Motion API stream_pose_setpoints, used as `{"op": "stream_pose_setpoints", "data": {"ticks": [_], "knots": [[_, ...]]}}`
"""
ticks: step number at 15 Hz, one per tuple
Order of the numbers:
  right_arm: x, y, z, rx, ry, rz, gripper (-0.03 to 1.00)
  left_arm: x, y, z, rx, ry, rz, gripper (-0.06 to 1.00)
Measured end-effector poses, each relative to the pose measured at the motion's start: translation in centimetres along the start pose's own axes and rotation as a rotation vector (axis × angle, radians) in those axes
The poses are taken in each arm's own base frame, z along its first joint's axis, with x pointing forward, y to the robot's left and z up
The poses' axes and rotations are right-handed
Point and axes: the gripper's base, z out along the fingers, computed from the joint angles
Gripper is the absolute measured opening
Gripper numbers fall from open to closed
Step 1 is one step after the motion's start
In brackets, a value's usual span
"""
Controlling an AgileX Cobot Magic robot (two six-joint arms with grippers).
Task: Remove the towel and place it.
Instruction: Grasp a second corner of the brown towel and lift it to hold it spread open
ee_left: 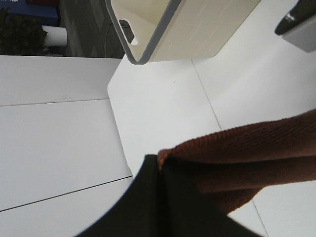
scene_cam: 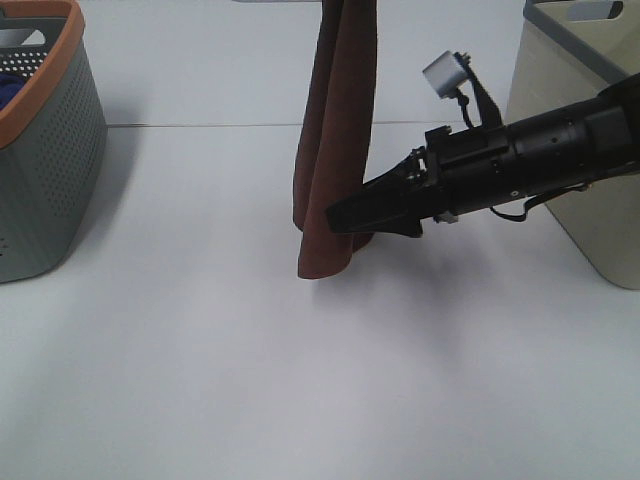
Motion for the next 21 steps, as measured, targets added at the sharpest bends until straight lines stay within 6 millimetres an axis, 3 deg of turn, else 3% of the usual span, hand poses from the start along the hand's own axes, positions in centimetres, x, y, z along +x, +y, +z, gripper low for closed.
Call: {"op": "stream_pose_setpoints", "data": {"ticks": [4, 10, 14, 17, 21], "knots": [[0.4, -1.6, 0.5, 0.224, 0.047, -0.011, 0.62, 0.0, 0.0, 0.0, -0.003, 0.000, 0.000, 0.00], [-0.3, 0.6, 1.7, 0.082, 0.001, -0.076, 0.57, 0.0, -0.1, 0.3, 0.001, 0.001, -0.001, 0.00], [0.8, 1.2, 3.1, 0.060, 0.073, -0.122, 0.36, 0.2, -0.5, 1.0, 0.016, 0.002, -0.003, 0.00], [1.0, 0.5, 3.0, 0.138, 0.106, -0.118, 0.29, 0.2, -0.4, 1.0, 0.015, 0.002, -0.007, 0.00], [1.0, 0.8, 3.1, 0.108, 0.097, -0.074, 0.05, 0.2, -0.4, 1.0, 0.013, 0.002, -0.023, 0.00]]}}
